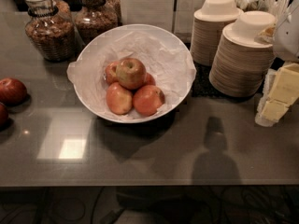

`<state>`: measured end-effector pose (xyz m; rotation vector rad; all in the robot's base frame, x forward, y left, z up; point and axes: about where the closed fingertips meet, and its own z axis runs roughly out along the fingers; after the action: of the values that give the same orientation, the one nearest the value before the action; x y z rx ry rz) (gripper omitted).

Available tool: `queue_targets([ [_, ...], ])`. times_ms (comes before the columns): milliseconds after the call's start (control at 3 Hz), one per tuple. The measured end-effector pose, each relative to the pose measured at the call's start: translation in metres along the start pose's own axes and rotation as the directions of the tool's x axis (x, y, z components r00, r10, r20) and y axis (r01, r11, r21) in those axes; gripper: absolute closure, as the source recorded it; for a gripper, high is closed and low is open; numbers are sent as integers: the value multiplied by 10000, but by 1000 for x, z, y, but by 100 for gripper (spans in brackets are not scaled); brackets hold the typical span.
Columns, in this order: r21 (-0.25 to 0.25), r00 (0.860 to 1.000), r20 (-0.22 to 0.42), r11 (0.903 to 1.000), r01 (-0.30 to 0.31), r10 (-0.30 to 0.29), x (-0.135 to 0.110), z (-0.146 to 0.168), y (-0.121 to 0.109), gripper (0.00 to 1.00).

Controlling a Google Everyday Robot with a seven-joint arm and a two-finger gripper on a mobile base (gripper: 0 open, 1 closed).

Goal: Pick apple from white bowl

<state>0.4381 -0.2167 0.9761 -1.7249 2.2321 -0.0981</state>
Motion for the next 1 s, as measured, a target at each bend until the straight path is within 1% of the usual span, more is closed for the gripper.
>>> queue_targets([
  [333,53,10000,40,10000,6,-7,-2,0,0,0],
  [667,132,9974,718,9999,17,-26,-19,15,2,0],
  [1000,278,9781,2044,9990,350,-399,-63,35,5,0],
])
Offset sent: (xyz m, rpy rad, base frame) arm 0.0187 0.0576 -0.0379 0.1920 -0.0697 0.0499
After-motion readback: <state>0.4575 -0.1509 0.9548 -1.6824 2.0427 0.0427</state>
